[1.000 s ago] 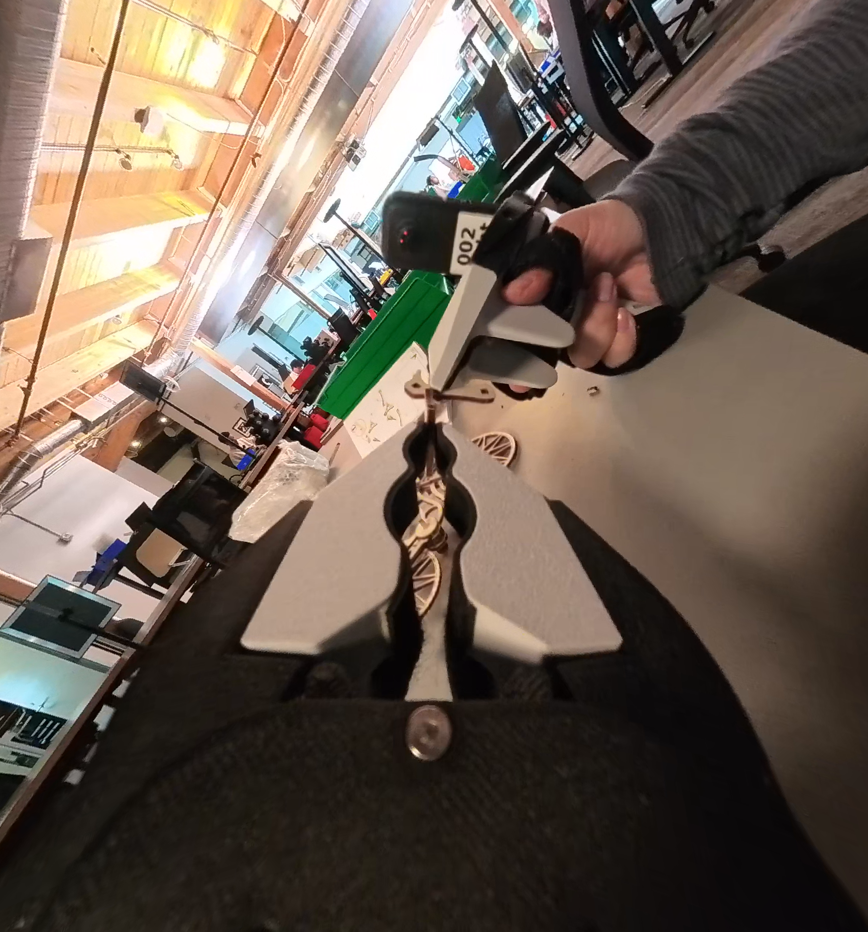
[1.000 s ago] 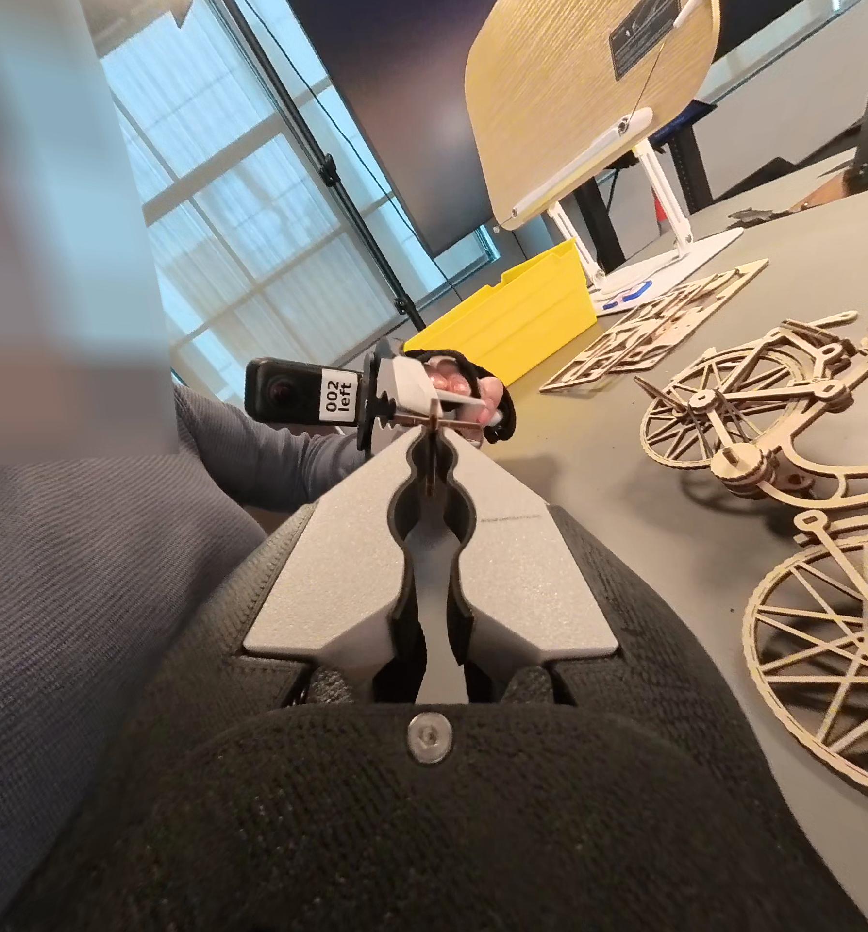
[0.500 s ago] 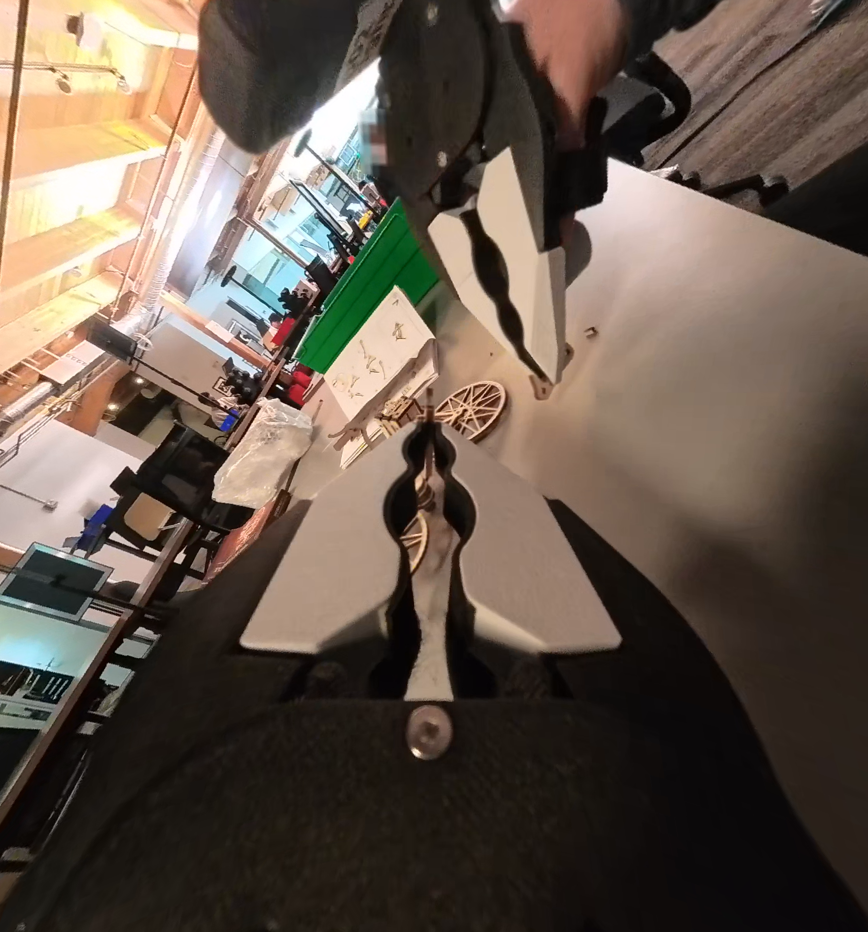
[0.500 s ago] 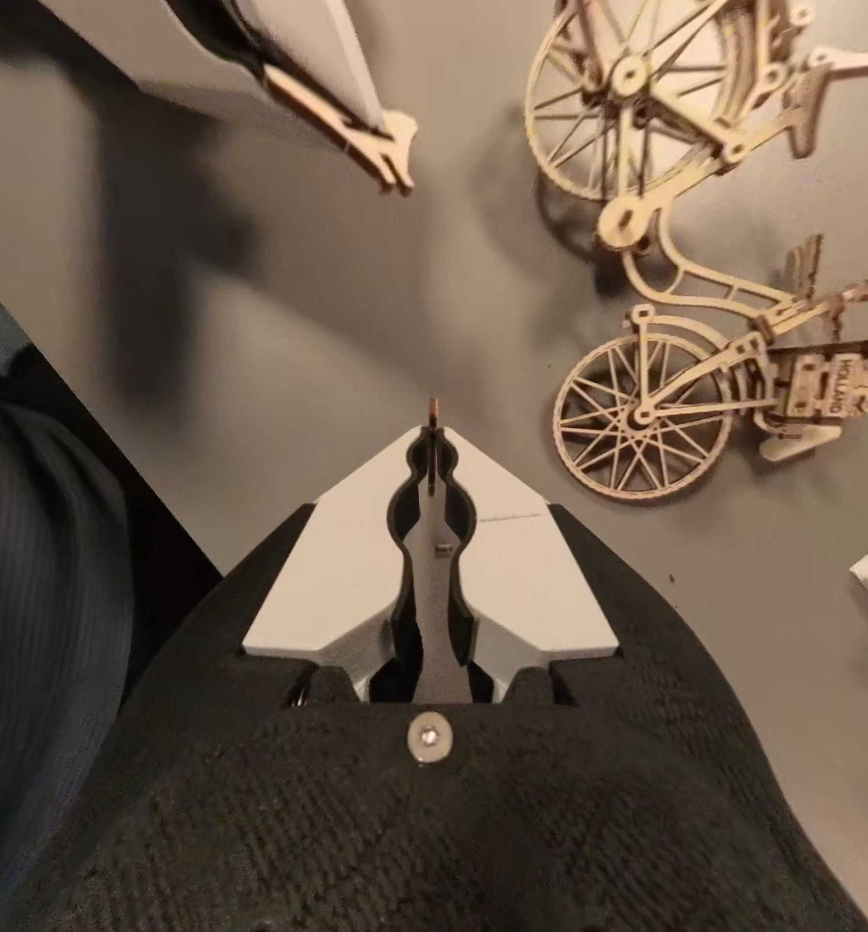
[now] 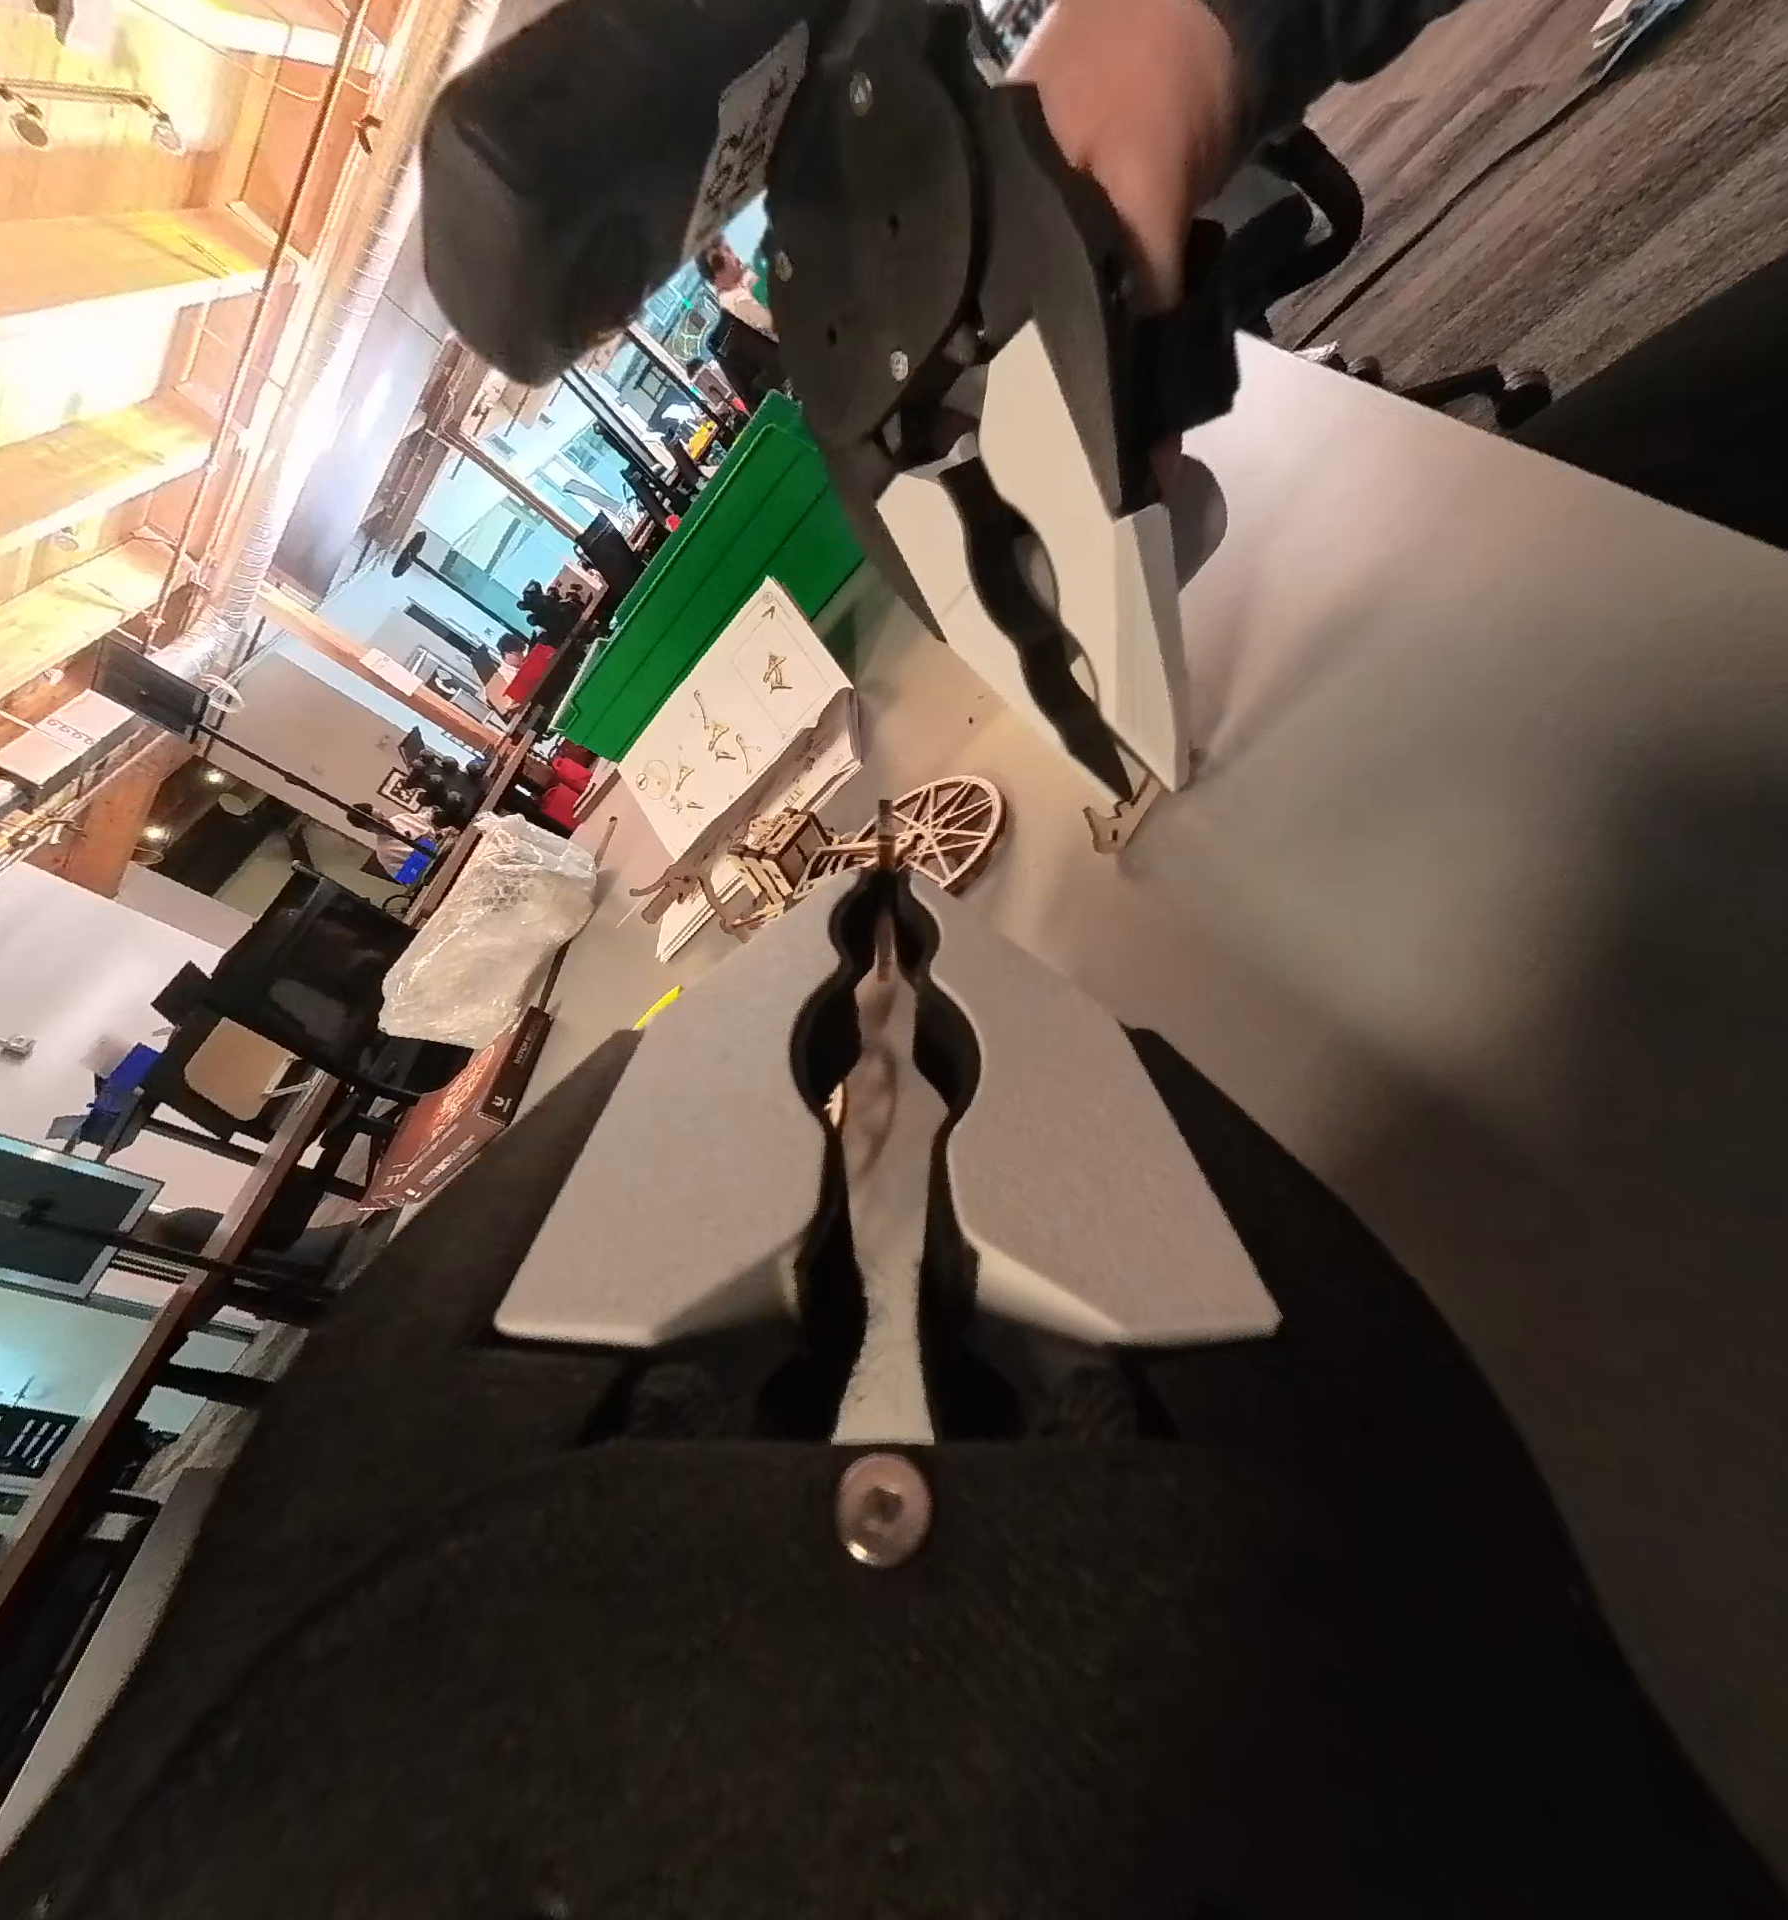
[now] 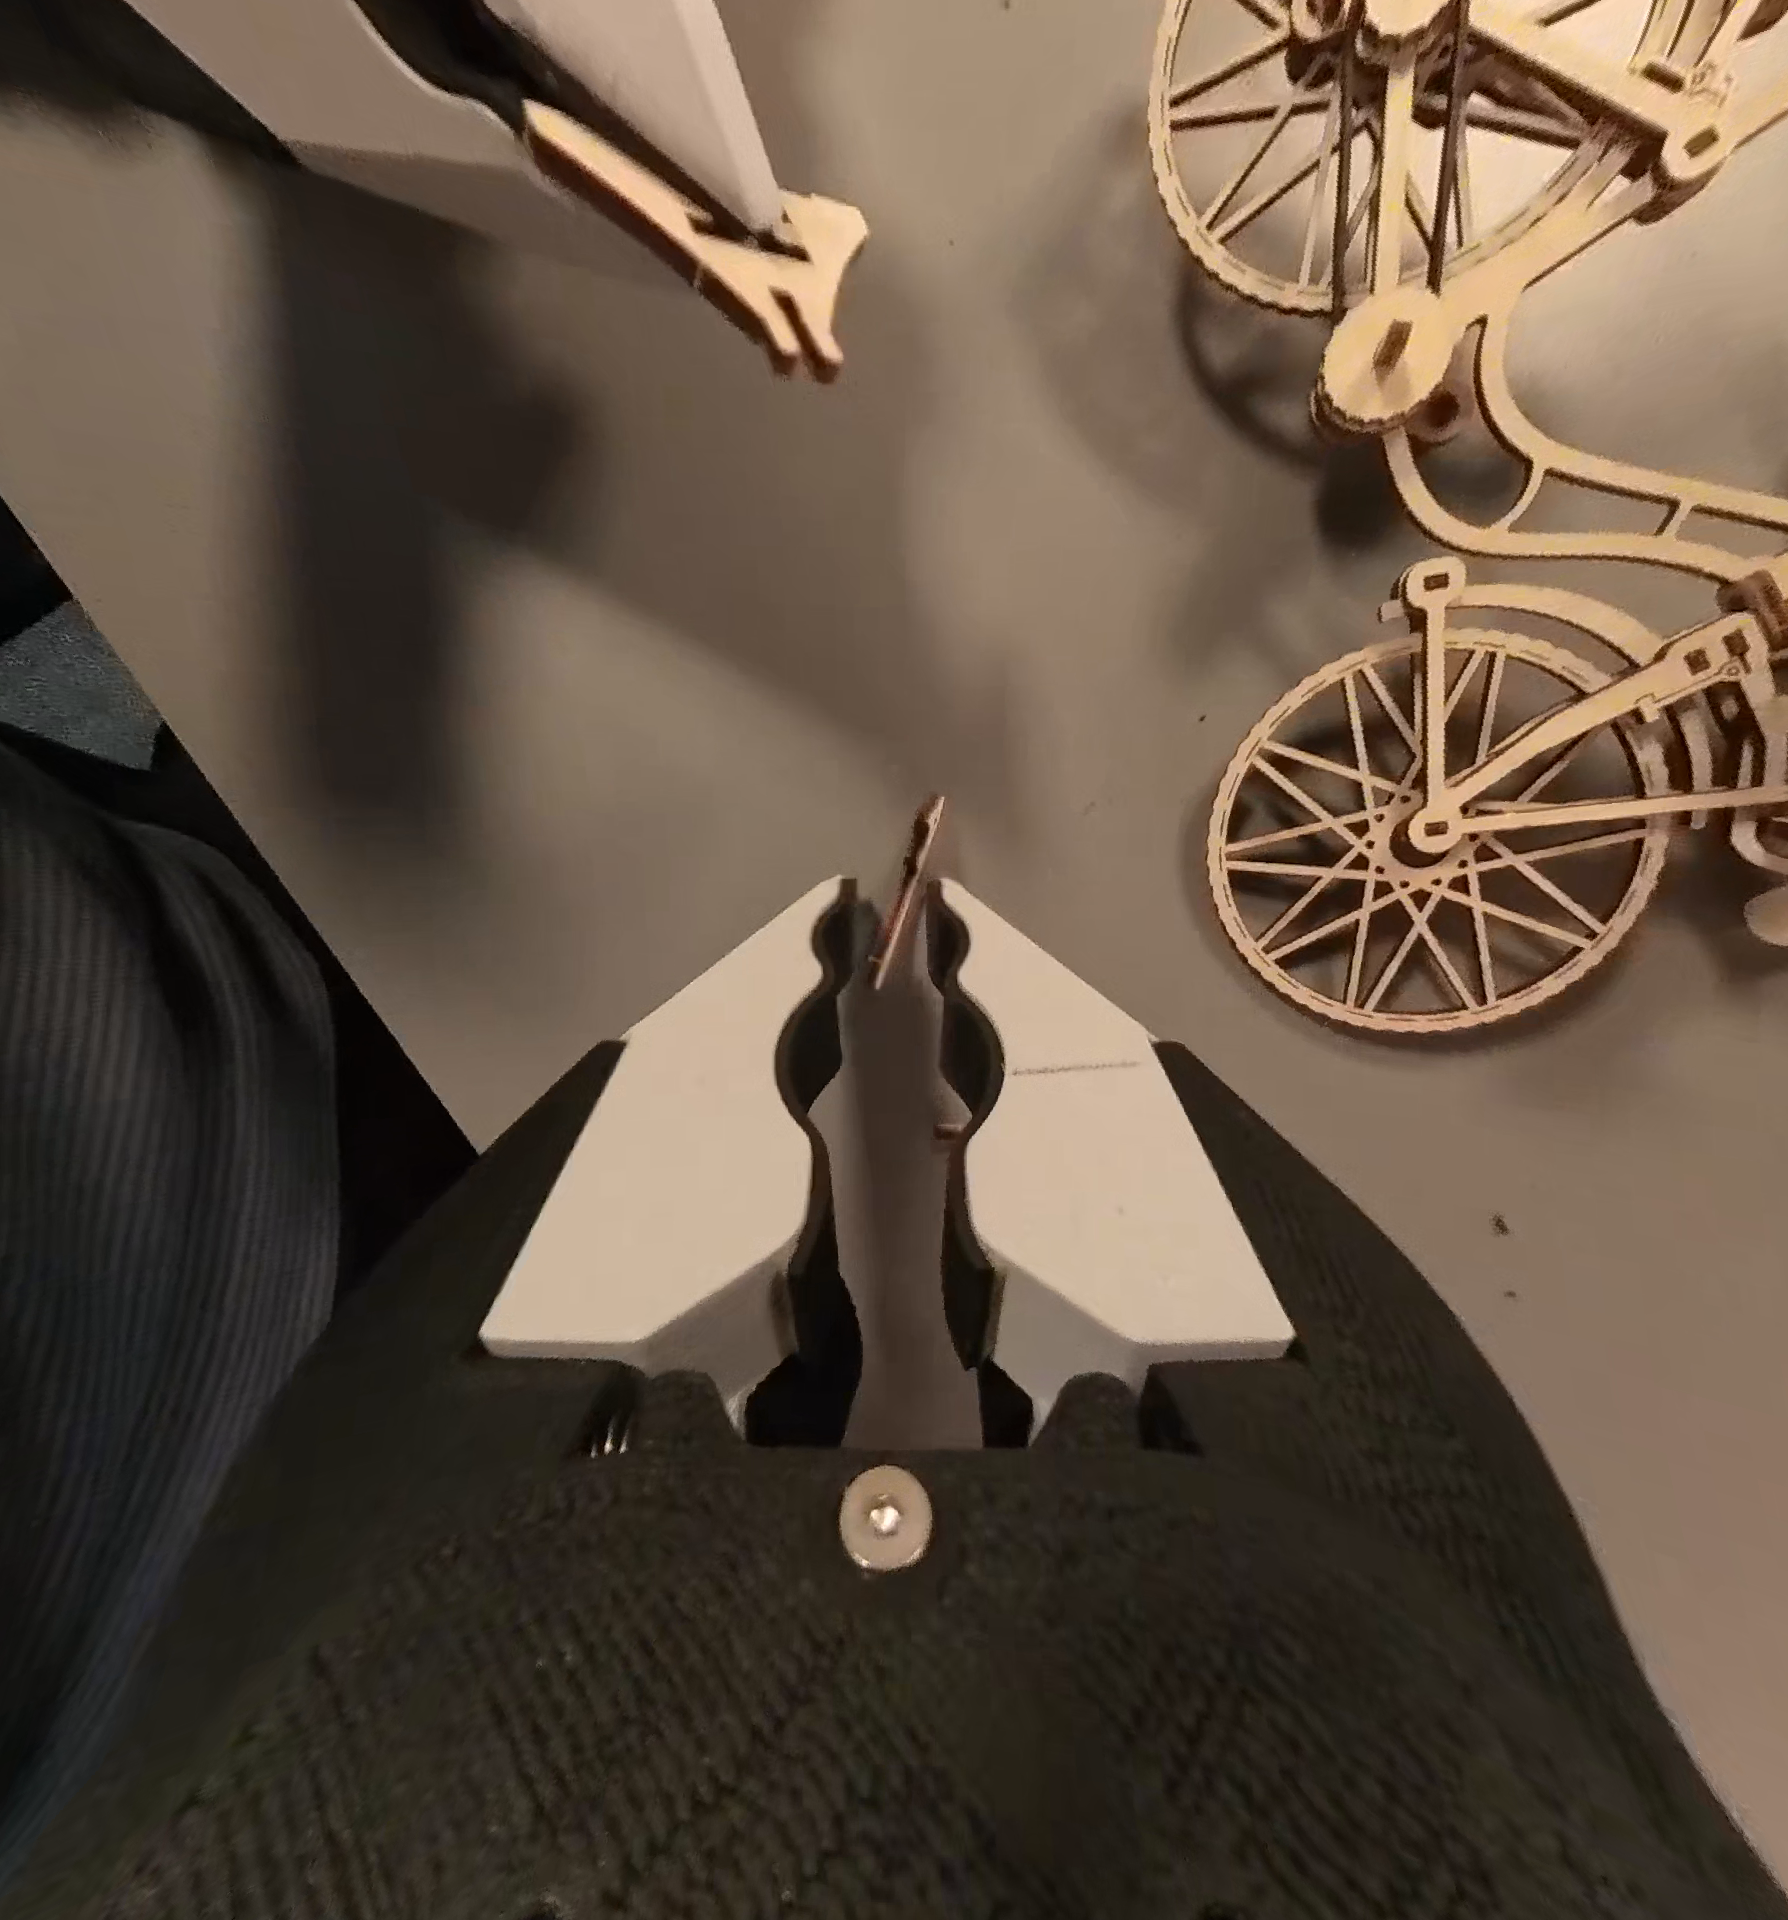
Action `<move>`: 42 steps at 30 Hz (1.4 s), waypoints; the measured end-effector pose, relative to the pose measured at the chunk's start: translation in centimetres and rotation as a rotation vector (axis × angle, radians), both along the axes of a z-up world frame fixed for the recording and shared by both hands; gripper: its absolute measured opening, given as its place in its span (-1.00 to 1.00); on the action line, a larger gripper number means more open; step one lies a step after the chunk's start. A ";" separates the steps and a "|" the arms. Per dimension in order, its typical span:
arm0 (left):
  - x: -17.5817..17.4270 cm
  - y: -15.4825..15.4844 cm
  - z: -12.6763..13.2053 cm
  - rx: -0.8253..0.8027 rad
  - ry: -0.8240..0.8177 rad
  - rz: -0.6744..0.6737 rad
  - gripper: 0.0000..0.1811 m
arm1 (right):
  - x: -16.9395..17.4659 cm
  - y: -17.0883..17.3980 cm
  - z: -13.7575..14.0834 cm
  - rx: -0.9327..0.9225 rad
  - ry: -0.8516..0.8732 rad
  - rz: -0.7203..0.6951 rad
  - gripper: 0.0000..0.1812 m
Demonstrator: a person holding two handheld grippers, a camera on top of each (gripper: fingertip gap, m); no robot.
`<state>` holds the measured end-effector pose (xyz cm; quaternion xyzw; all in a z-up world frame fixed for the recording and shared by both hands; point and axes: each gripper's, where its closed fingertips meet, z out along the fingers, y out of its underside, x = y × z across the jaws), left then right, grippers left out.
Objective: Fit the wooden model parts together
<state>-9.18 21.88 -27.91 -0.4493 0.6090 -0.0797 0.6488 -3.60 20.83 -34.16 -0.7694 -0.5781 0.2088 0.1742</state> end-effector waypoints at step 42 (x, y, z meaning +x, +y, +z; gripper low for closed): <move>0.3 -2.4 1.4 -0.056 -0.053 -0.141 -1.00 | -5.0 -1.8 8.4 -0.478 1.001 -0.038 -1.00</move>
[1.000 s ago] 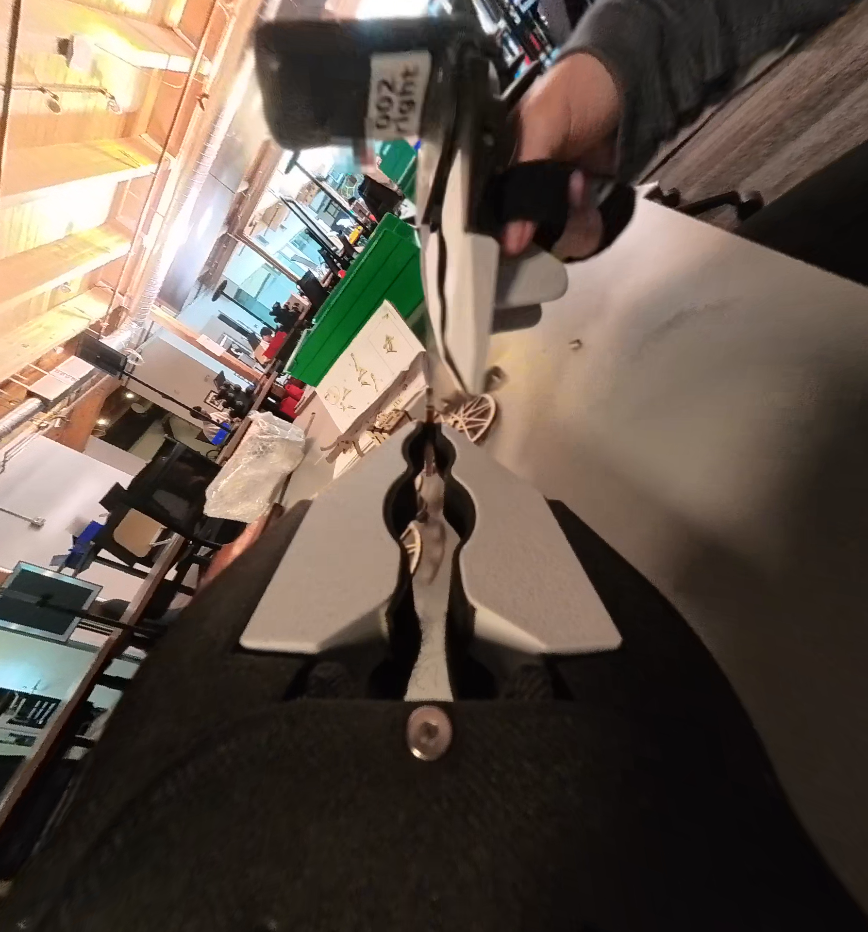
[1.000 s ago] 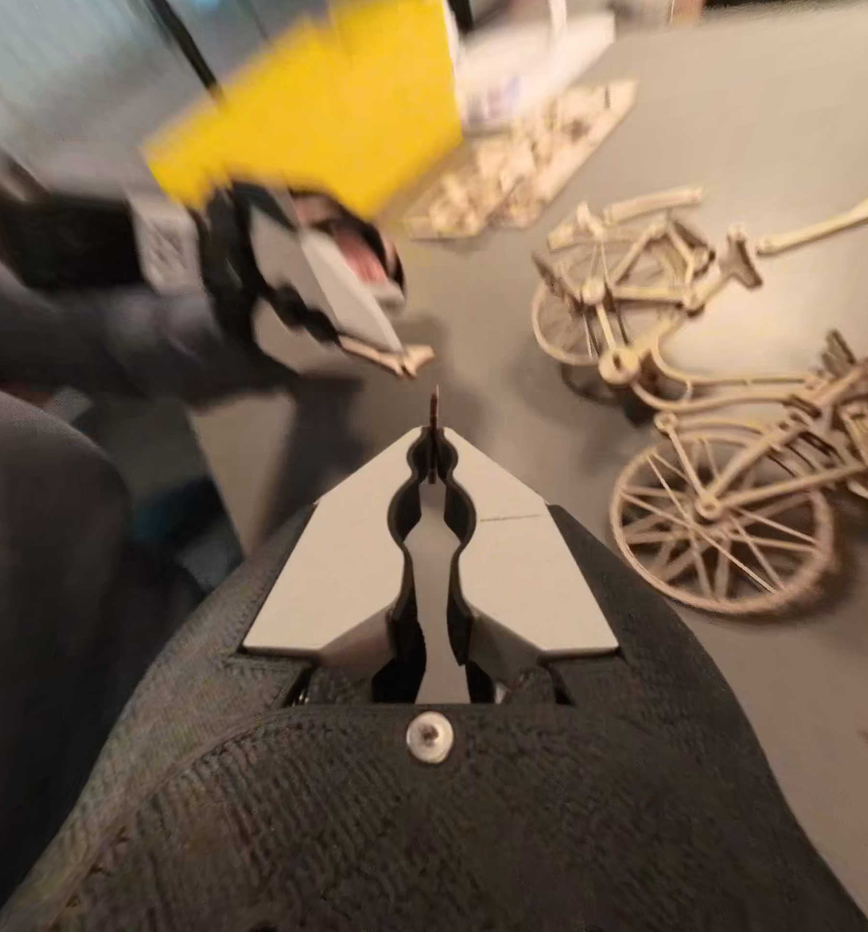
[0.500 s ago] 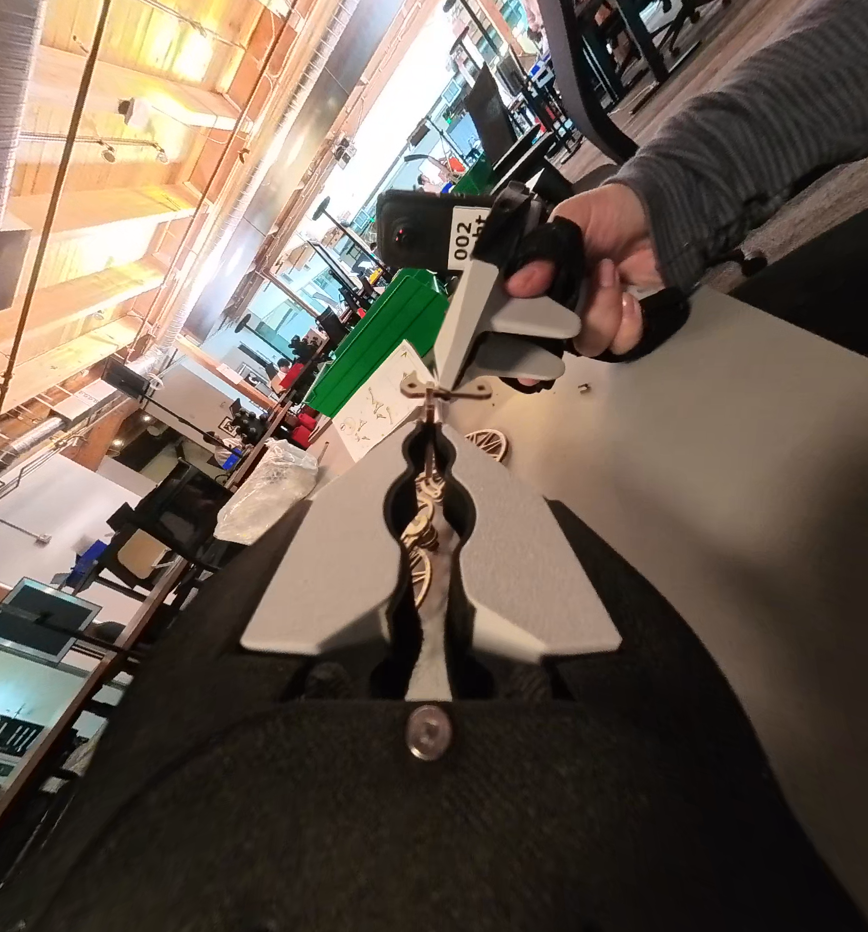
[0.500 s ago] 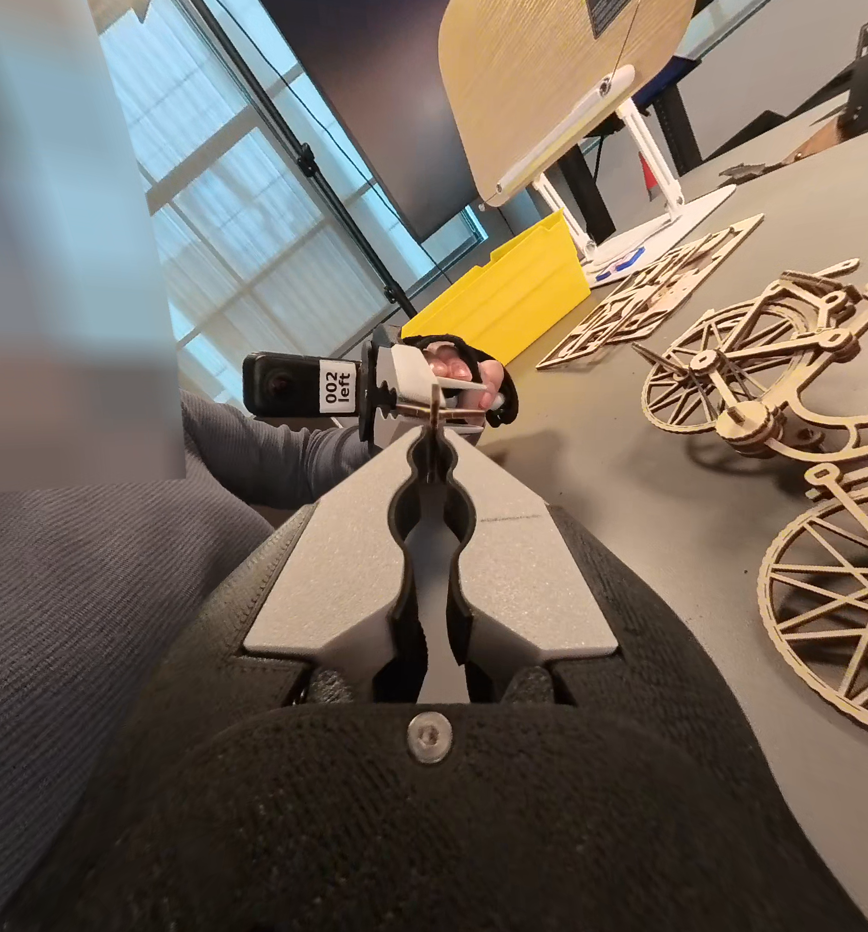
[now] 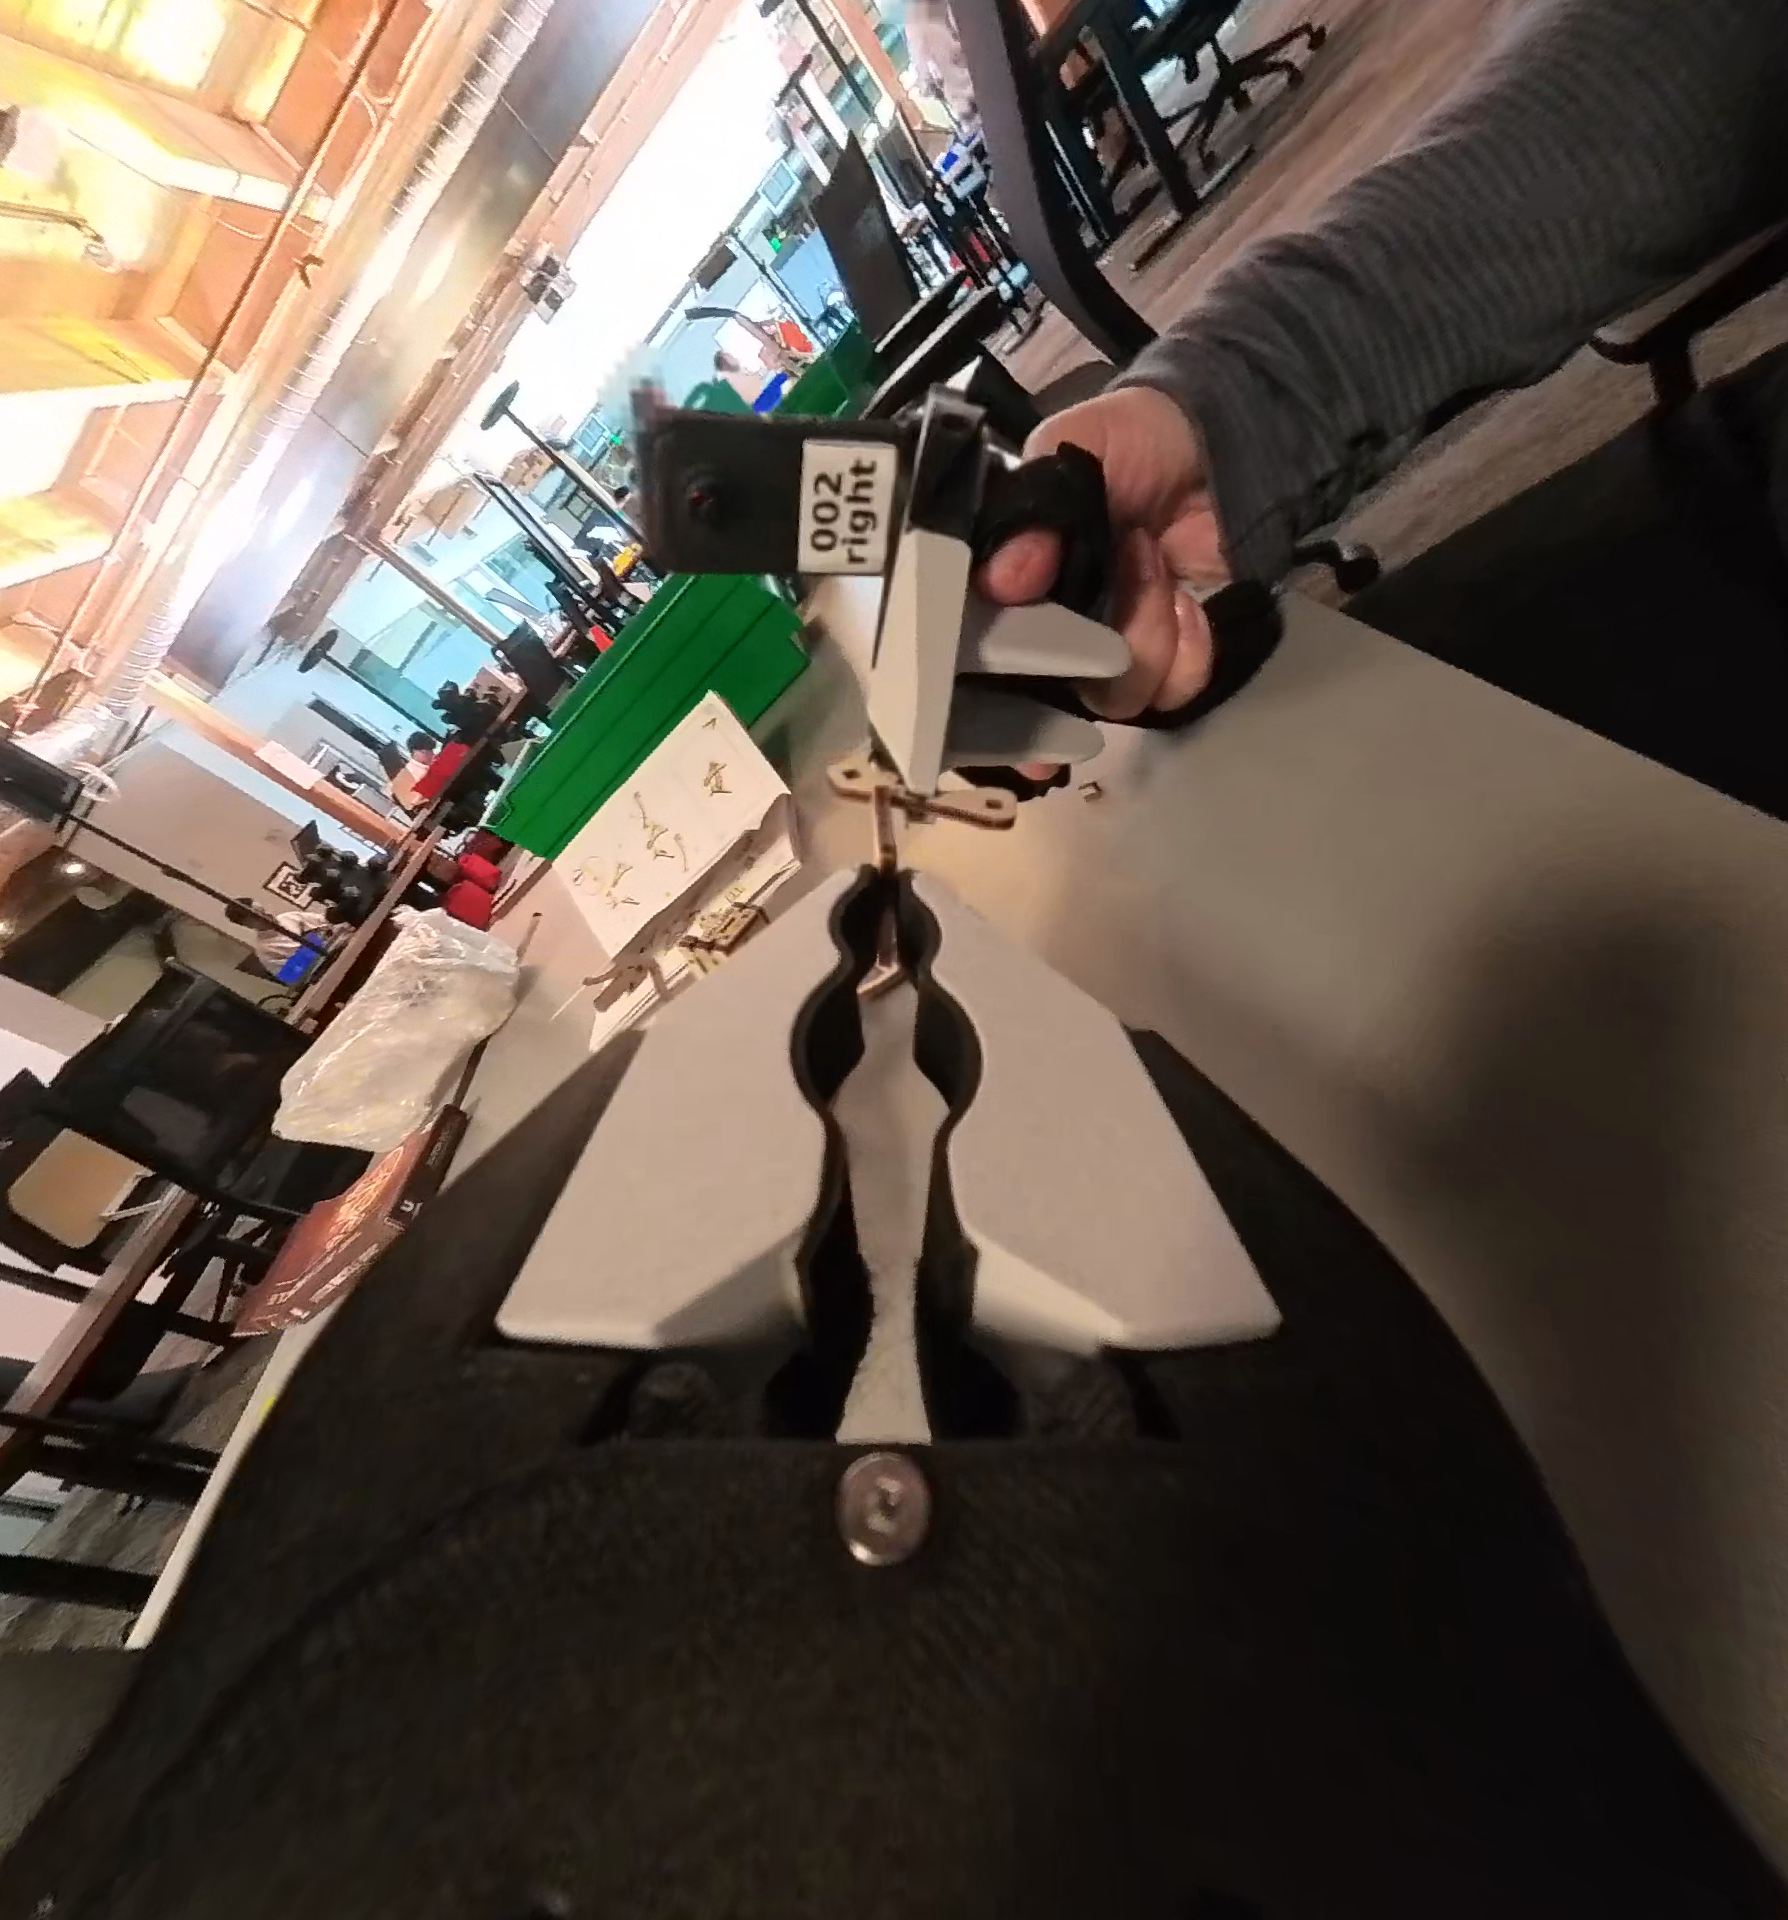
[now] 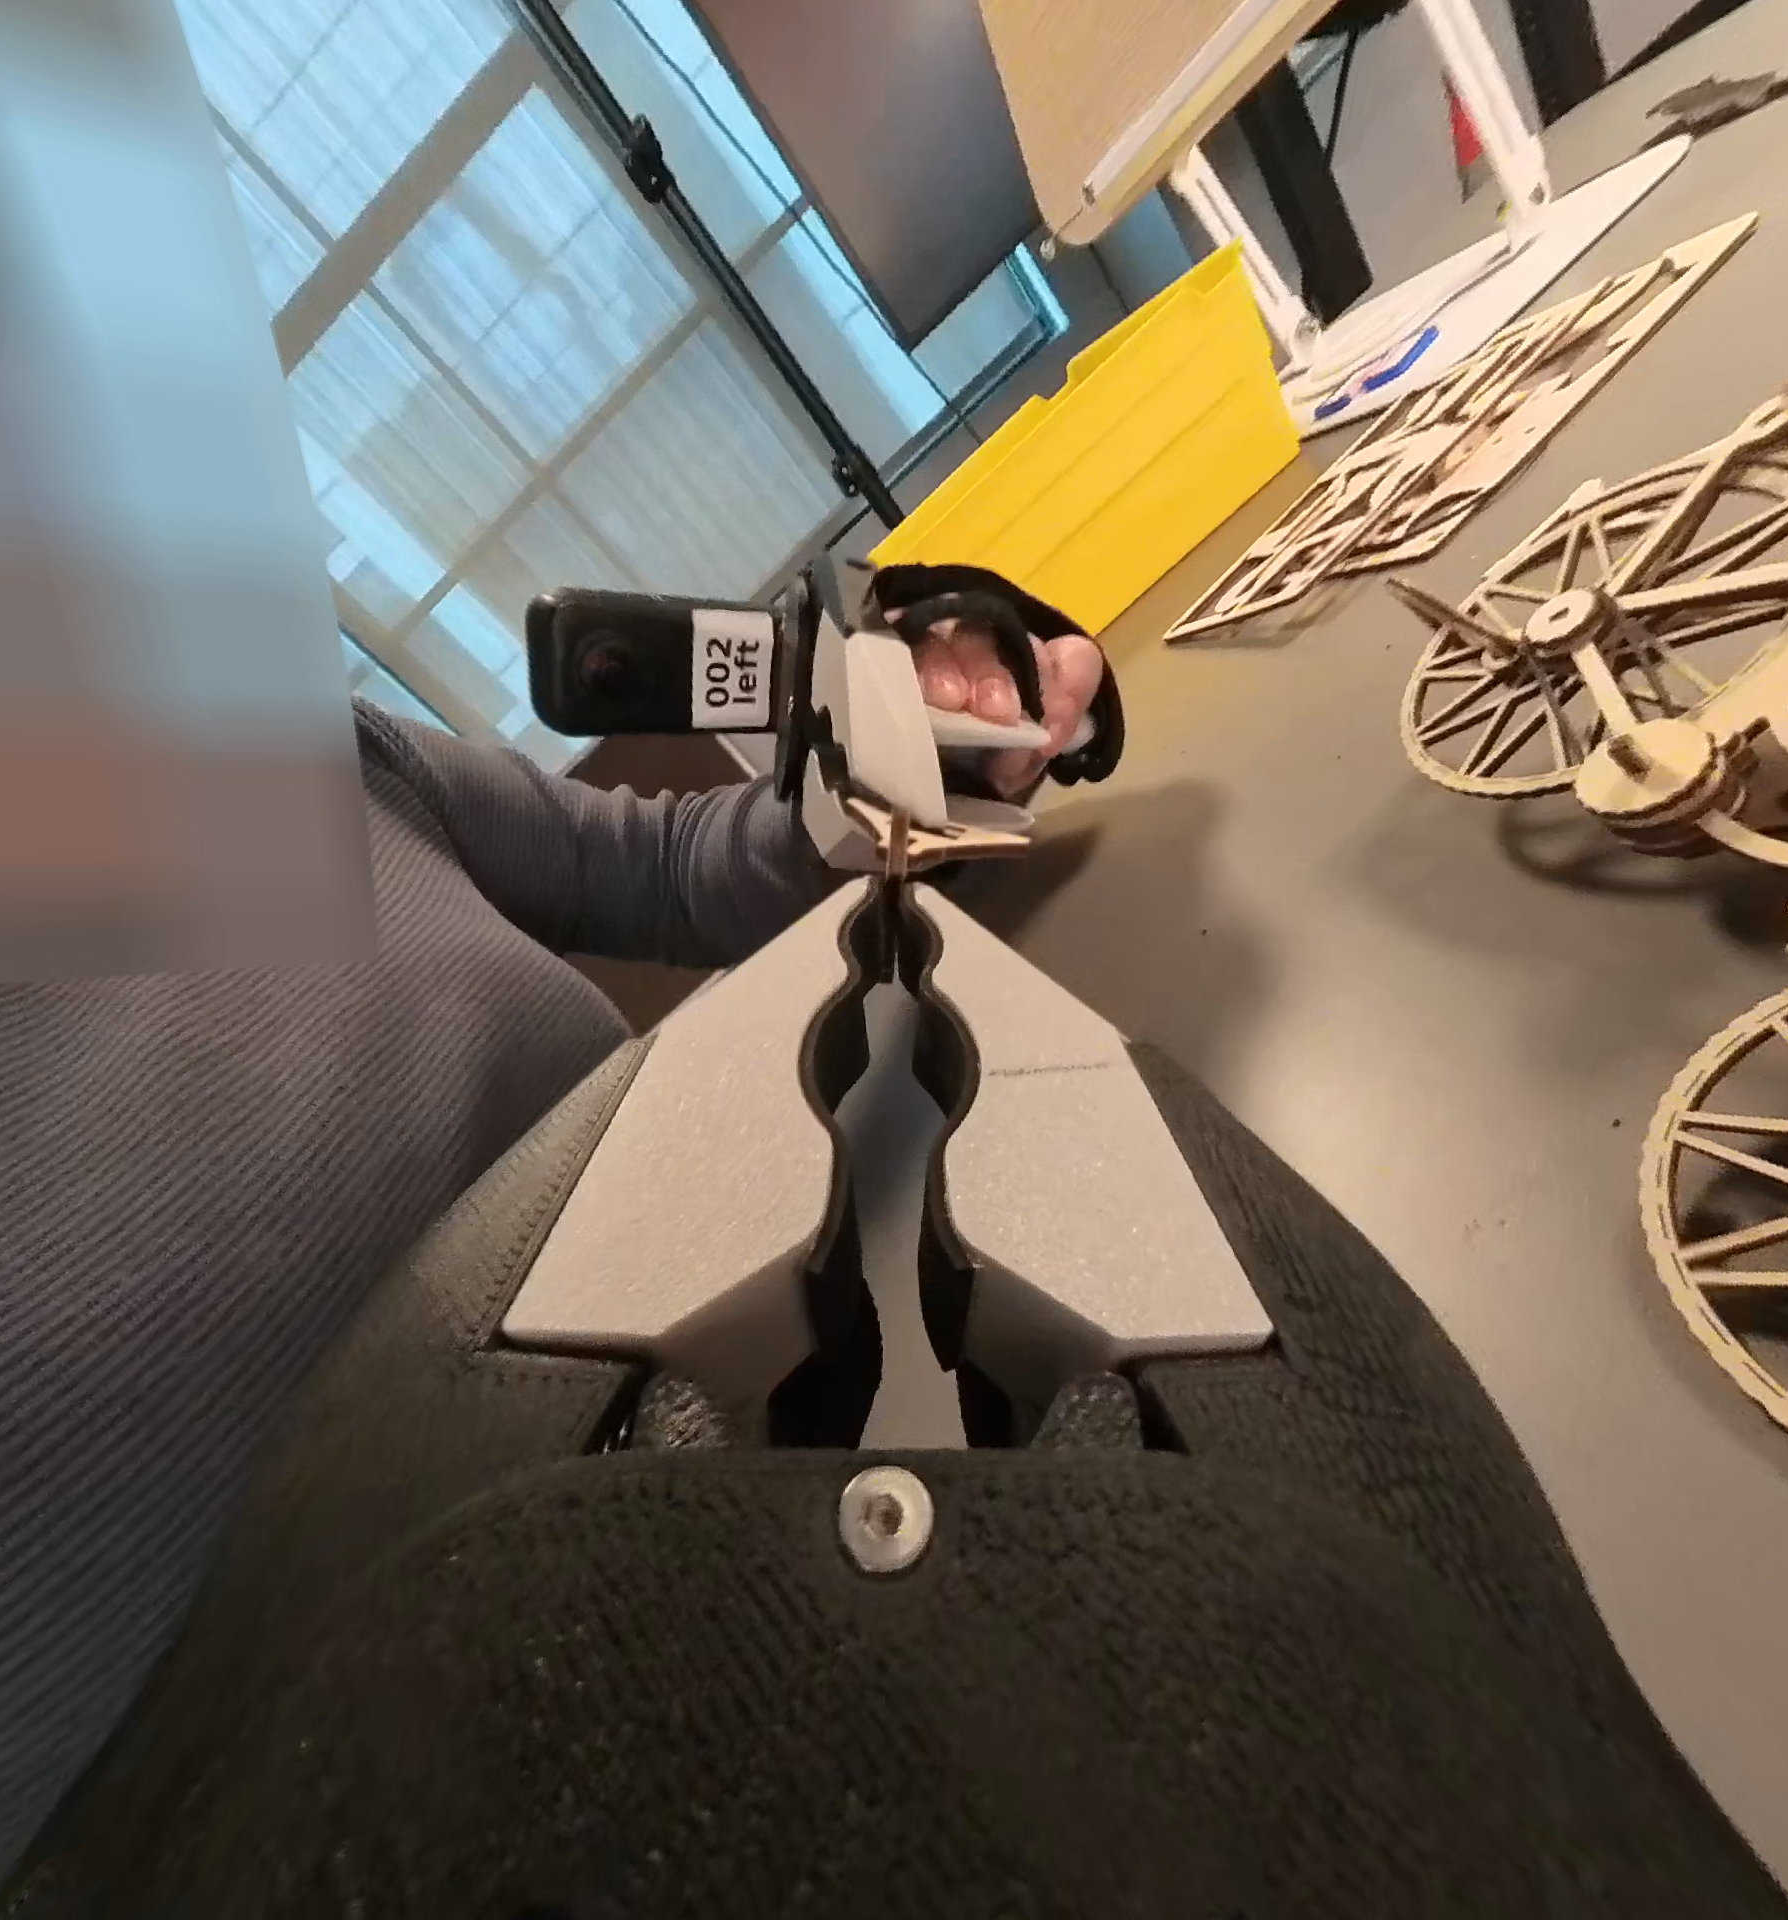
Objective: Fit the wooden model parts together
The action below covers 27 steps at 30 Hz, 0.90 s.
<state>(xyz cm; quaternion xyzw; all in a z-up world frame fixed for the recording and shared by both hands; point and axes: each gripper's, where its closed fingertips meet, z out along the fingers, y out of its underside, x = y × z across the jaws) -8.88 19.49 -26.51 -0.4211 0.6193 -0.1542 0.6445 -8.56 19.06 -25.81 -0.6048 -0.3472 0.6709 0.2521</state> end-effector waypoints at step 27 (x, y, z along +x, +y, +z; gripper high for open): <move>1.2 -1.9 -3.8 0.099 0.226 -0.059 -1.00 | 1.3 -1.6 -5.2 0.237 -0.381 0.199 -1.00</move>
